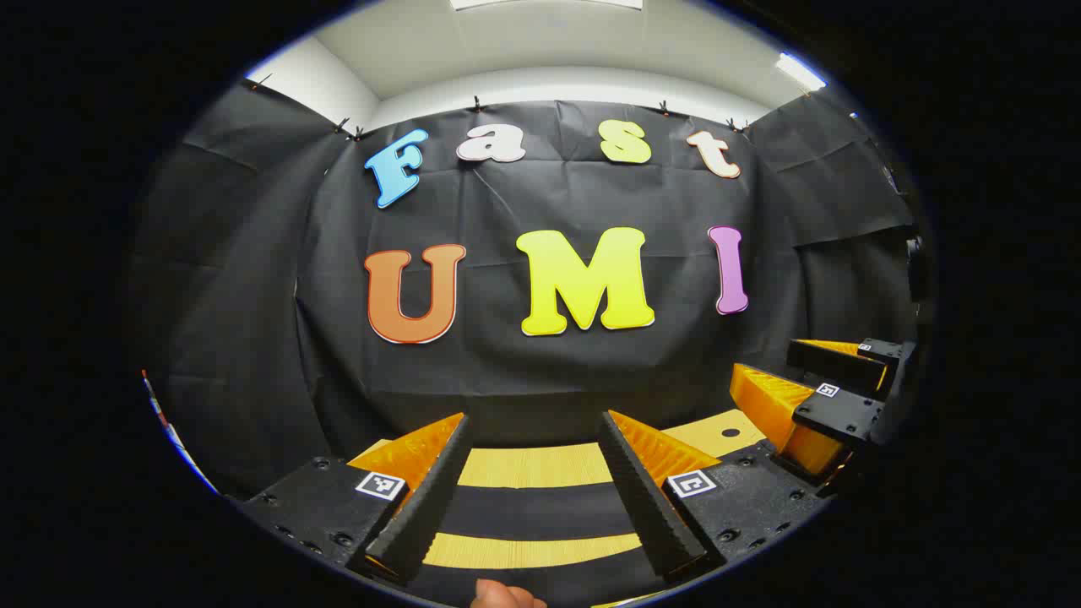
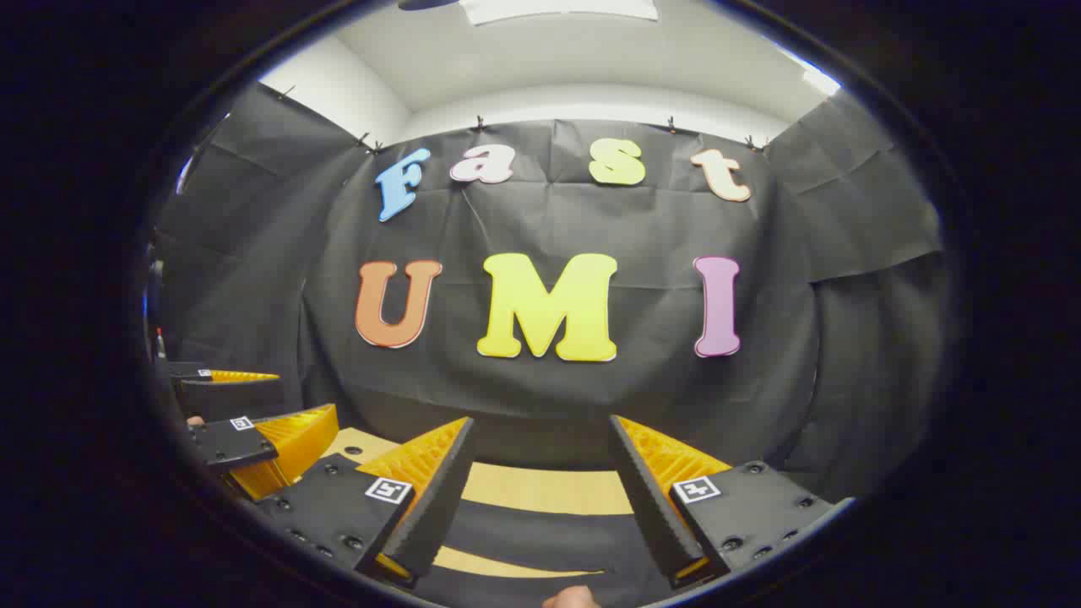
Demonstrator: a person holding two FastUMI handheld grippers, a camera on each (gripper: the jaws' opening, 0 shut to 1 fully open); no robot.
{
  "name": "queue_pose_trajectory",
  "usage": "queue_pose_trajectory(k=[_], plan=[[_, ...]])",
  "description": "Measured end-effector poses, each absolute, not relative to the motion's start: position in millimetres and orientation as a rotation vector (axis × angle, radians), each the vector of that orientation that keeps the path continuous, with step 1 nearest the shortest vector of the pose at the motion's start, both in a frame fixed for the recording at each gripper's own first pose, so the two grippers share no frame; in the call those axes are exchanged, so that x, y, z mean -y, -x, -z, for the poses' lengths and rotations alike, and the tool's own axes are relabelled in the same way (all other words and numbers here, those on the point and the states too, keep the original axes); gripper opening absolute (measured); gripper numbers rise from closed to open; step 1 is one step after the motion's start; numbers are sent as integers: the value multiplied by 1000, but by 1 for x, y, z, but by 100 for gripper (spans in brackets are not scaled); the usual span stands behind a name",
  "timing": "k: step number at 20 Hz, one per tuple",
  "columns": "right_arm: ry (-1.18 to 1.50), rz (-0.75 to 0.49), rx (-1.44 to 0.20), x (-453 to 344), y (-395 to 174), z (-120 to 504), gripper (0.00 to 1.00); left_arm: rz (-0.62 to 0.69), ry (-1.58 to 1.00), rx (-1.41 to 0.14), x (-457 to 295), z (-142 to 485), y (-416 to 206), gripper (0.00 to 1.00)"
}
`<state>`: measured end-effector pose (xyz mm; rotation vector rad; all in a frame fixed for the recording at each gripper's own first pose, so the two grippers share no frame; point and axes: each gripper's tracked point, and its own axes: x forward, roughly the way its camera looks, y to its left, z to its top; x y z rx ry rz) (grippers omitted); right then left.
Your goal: Grasp the waist and the cuffs of the jeans and fold them to make the two legs overlap; first hold the waist and fold one-third of the jeans toward the cuffs, then hold the cuffs and fold the remaining one-third in the same direction to finish folding.
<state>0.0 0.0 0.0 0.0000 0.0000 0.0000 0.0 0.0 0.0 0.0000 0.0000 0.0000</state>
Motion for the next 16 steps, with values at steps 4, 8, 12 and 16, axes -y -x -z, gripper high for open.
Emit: queue_pose_trajectory(k=[4,8,12,16], plan=[[0,2,1,3,-2,-3,94,-13,5,1,-1,-1,2,96],[4,3,4,6,-3,-4,94,-23,19,-9,-2,0,1,96],[2,13,8,12,-3,-7,96,-26,32,-2,-3,-3,-1,92],[8,18,2,13,-5,-5,96,-23,34,-4,-2,-4,-1,96]])
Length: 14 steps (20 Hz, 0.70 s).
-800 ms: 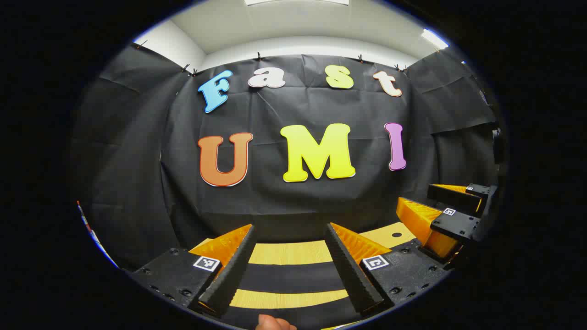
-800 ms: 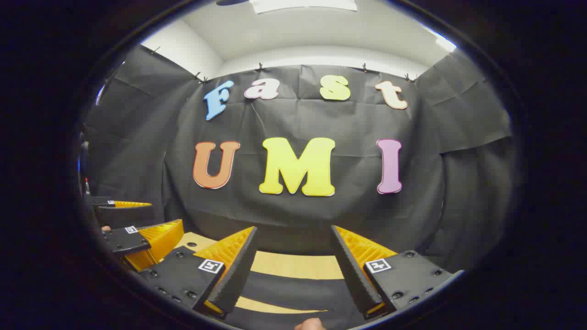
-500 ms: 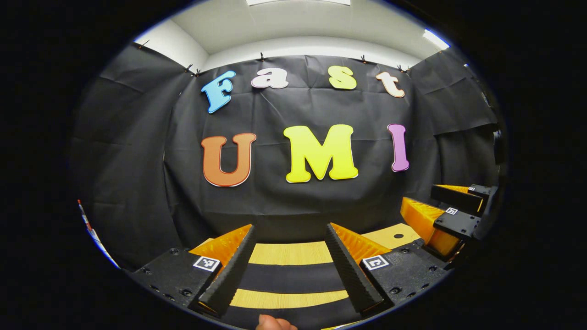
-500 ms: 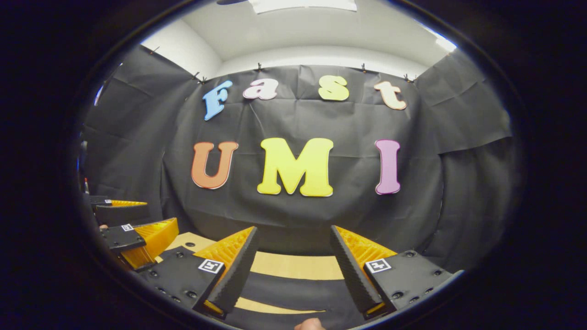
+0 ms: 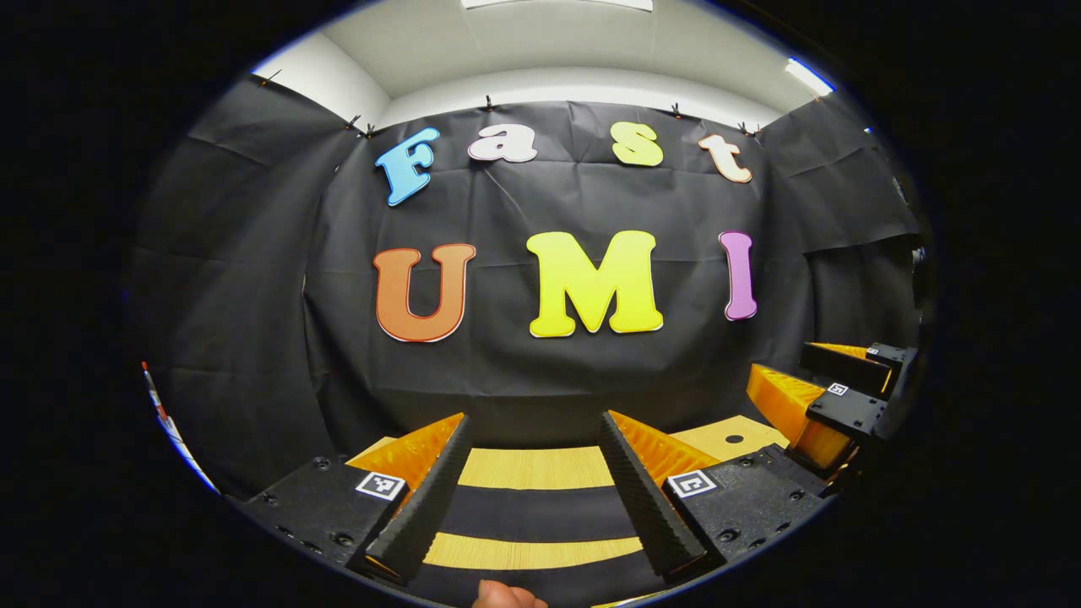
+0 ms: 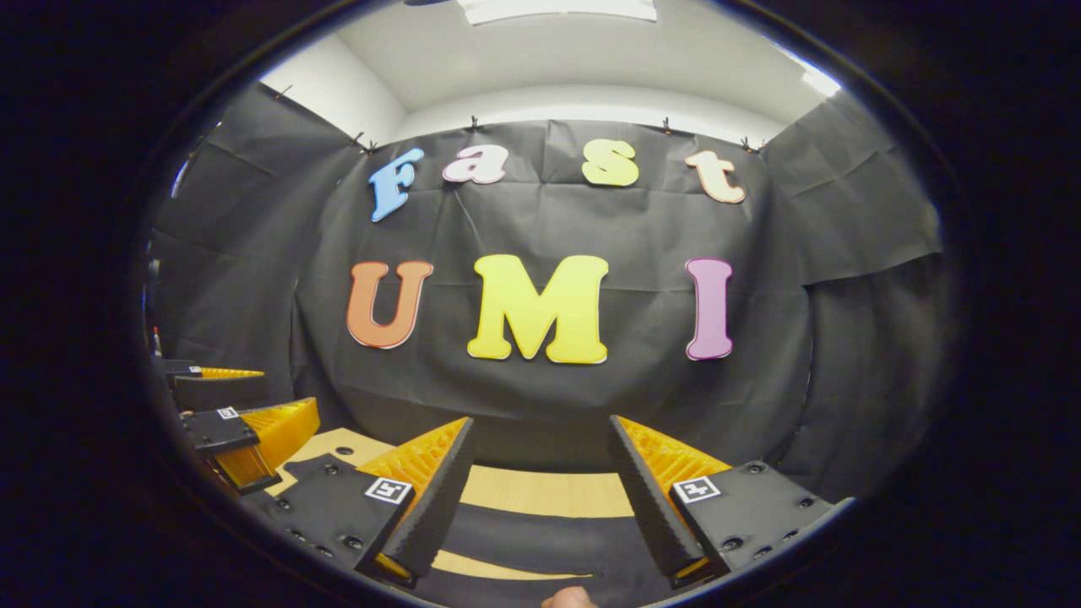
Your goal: Grasp the waist and the cuffs of the jeans and fold them to make the two legs overlap; first hold the waist and fold one-third of the jeans toward the cuffs, then hold the cuffs and fold the remaining one-third in the same direction to finish folding.
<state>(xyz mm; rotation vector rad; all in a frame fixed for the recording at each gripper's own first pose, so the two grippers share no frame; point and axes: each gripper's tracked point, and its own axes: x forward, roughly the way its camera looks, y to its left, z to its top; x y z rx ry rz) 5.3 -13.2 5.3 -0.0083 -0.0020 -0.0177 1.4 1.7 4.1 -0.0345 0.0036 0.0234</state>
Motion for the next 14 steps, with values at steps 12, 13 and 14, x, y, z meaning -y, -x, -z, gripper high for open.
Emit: queue_pose_trajectory(k=[12,13,14], plan=[[11,6,-4,9,-6,-3,94,-22,53,-35,-1,3,3,97],[9,1,-7,8,-8,-1,96,-31,72,-63,-6,11,7,96],[8,-5,-12,6,-10,1,96,-42,99,-98,-12,21,12,96]])
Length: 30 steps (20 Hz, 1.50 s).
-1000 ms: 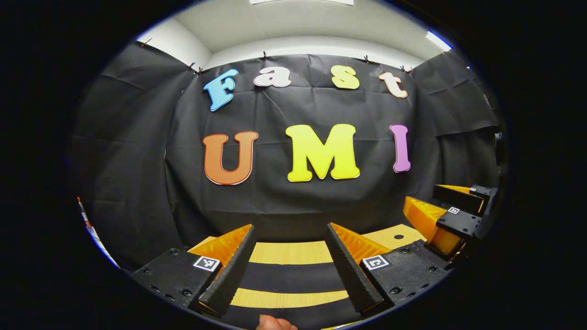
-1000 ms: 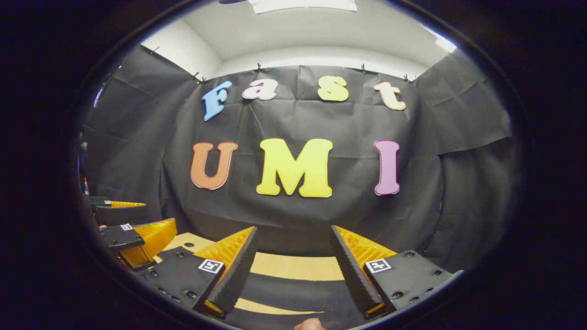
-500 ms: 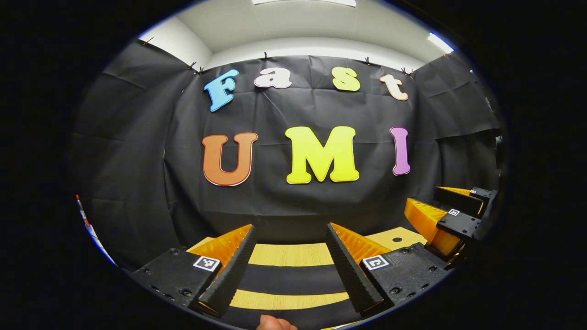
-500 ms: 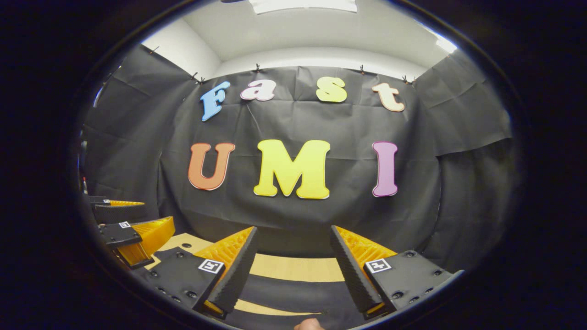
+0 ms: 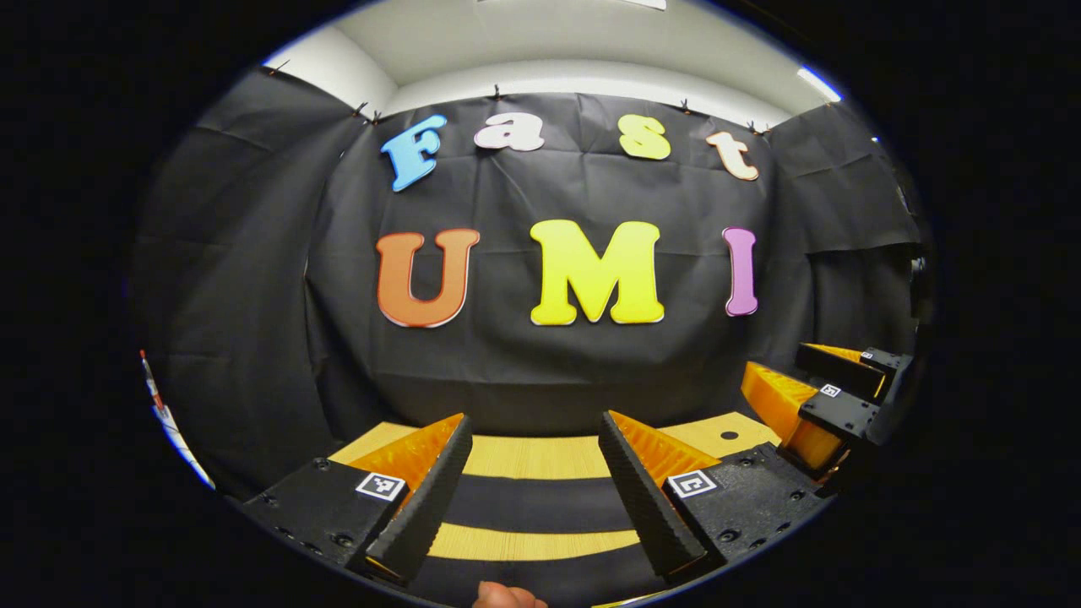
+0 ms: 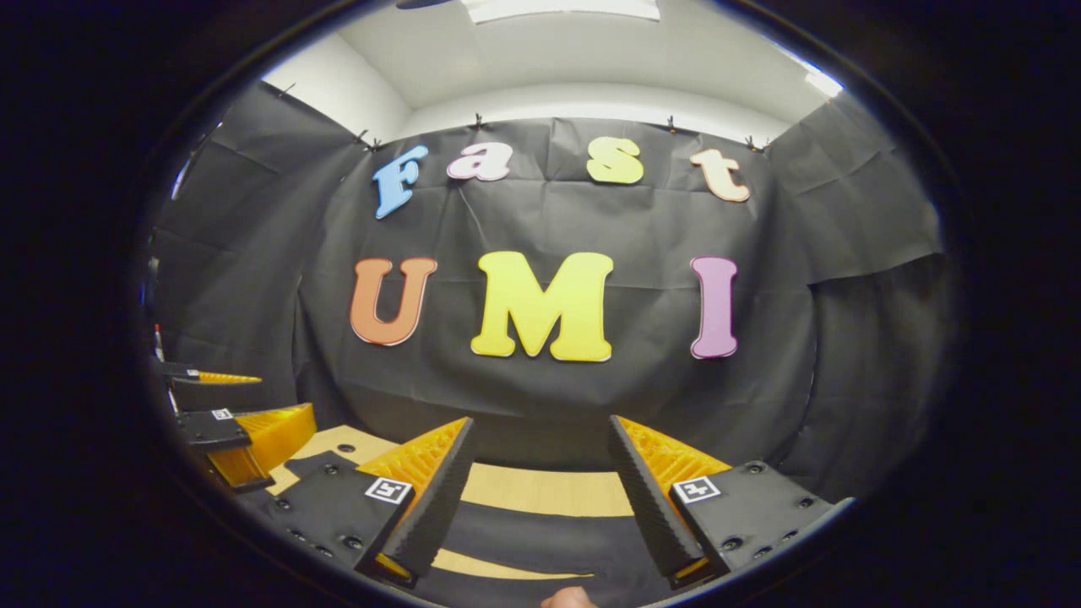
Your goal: Grasp the waist and the cuffs of the jeans and fold them to make the two legs overlap; first hold the waist and fold one-third of the jeans toward the cuffs, then hold the cuffs and fold the remaining one-third in the same direction to finish folding.
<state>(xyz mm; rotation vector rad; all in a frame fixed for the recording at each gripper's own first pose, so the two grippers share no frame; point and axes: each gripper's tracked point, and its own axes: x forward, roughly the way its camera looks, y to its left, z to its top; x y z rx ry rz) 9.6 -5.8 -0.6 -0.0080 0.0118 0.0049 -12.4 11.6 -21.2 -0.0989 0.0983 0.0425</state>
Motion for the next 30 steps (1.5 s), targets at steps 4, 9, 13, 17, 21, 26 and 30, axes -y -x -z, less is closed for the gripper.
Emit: queue_pose_trajectory(k=[4,9,13,17,21,26,30], plan=[[10,-42,-32,-7,-14,9,94,-156,250,-310,-50,86,49,97],[16,-90,-61,-23,-18,19,95,-361,605,-609,-105,188,117,97],[19,-97,-79,-22,-22,25,94,-566,917,-704,-166,224,170,97],[16,-82,-103,-12,-25,29,95,-742,1124,-773,-230,250,220,98],[41,-38,-121,11,-26,34,94,-836,1268,-836,-244,276,233,98],[37,34,-152,39,-26,43,96,-822,1301,-826,-253,274,212,97],[39,80,-161,57,-24,45,94,-809,1263,-846,-254,271,187,98]])
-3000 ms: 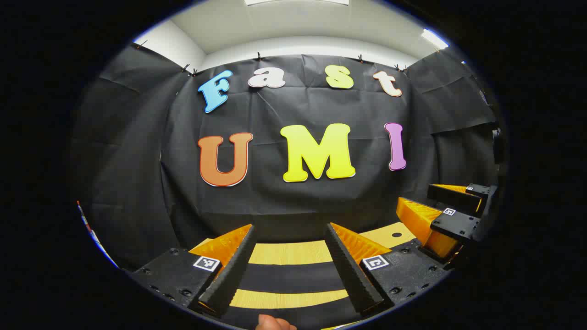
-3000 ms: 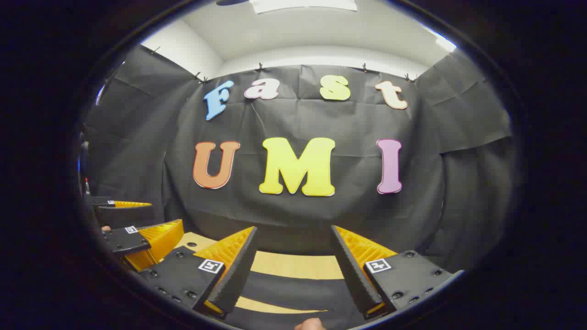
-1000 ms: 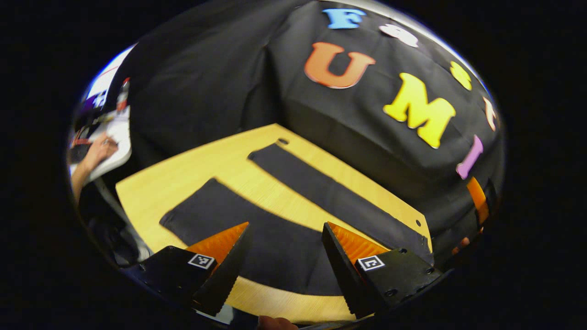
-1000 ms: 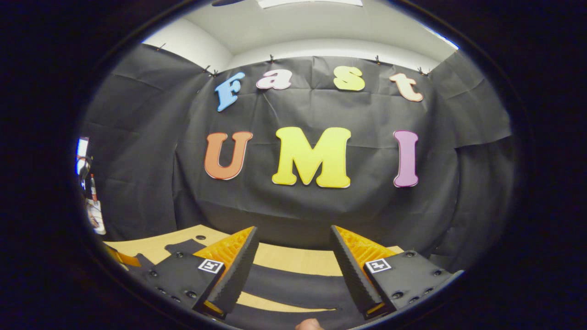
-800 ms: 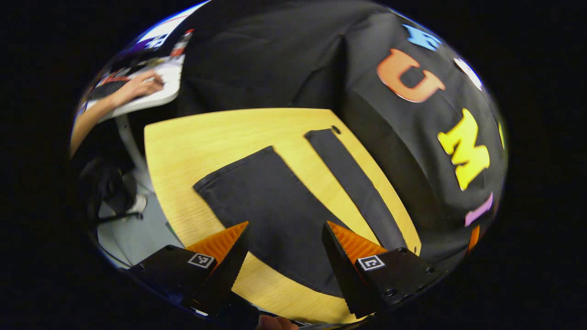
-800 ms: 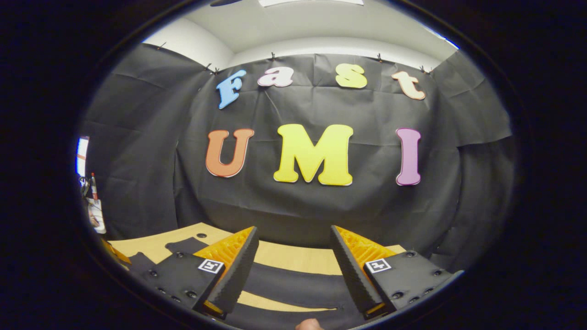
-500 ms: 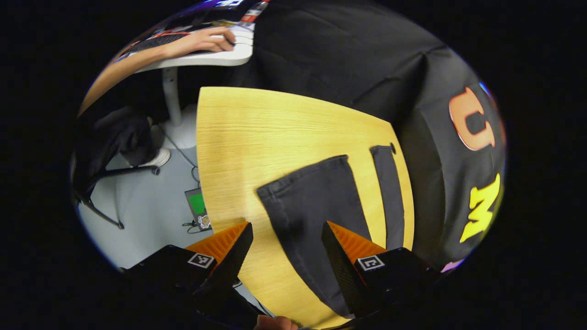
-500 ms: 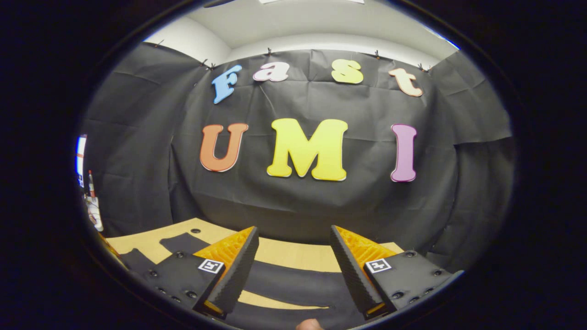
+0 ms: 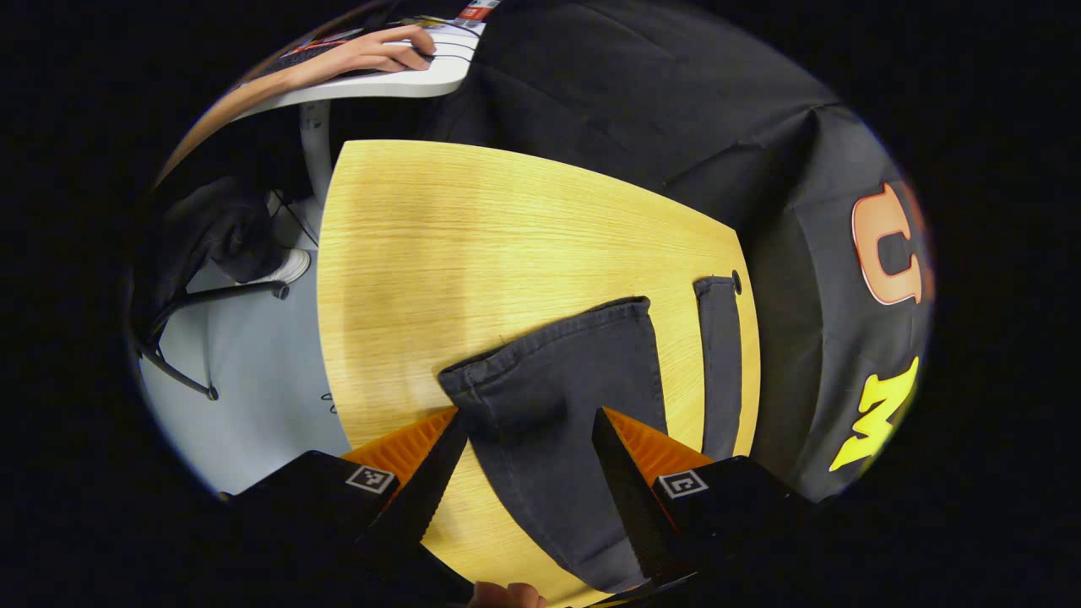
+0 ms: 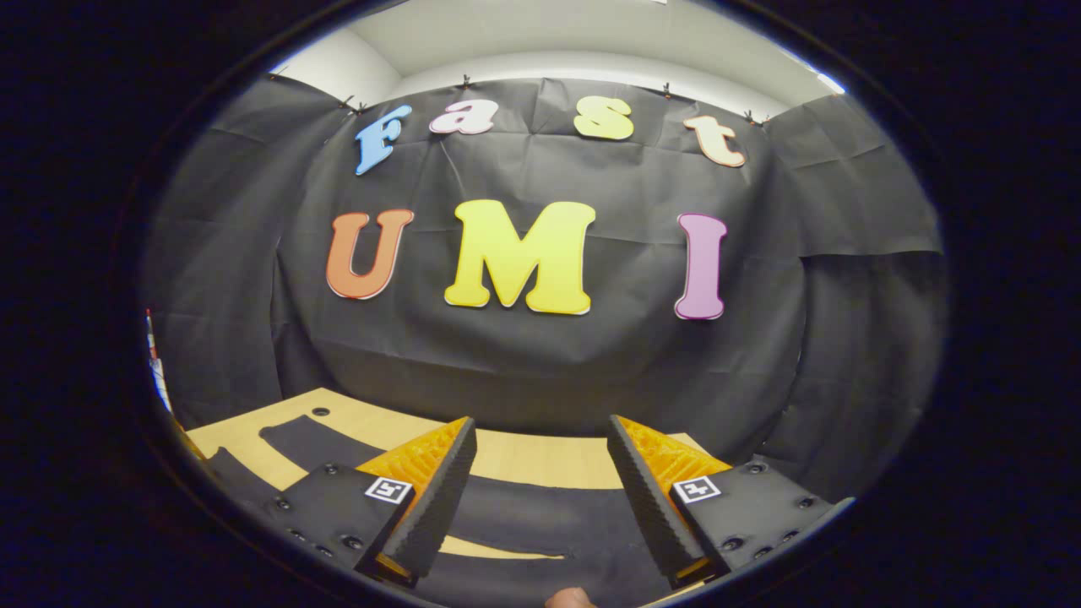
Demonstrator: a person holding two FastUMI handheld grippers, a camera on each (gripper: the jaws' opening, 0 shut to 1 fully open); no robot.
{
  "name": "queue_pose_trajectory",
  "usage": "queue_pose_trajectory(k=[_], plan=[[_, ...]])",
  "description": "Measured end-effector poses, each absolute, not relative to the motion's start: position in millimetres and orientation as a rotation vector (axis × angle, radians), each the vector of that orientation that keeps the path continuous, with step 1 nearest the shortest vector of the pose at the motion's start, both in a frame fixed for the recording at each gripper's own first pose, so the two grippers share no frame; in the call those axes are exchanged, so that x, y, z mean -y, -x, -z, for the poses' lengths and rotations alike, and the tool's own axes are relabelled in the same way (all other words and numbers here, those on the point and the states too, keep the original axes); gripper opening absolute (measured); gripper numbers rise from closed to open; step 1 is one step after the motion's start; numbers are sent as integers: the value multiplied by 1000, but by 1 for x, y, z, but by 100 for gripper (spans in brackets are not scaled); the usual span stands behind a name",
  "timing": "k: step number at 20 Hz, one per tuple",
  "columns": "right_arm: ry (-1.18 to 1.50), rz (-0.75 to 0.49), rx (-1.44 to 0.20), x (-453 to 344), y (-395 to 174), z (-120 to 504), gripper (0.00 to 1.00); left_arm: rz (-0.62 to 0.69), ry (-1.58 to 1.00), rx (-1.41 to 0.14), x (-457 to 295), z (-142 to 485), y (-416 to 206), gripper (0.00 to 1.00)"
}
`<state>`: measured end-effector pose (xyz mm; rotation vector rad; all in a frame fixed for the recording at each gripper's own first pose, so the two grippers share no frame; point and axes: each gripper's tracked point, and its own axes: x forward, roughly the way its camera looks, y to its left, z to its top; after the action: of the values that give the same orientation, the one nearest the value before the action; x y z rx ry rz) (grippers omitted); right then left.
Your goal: Grasp the waist and the cuffs of the jeans and fold them to make the two legs overlap; first hold the waist and fold one-third of the jeans toward the cuffs, then hold the cuffs and fold the remaining one-third in the same direction to finish folding.
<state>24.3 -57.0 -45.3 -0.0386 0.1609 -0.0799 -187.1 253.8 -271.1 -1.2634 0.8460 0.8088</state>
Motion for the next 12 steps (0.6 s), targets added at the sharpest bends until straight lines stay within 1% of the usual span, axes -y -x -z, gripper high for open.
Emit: queue_pose_trajectory(k=[5,8,9,10,11,12], plan=[[-27,146,-227,96,-20,62,96,-815,1263,-872,-253,272,177,97],[-128,116,-334,119,-17,82,95,-841,1275,-897,-255,278,182,95],[-160,127,-367,134,-15,89,96,-849,1269,-915,-255,281,185,84],[-177,153,-386,151,-13,93,96,-851,1260,-932,-256,283,187,71],[-191,187,-393,168,-14,96,96,-847,1247,-948,-257,286,188,63],[-200,221,-410,186,-13,100,96,-848,1251,-951,-256,288,189,45]])
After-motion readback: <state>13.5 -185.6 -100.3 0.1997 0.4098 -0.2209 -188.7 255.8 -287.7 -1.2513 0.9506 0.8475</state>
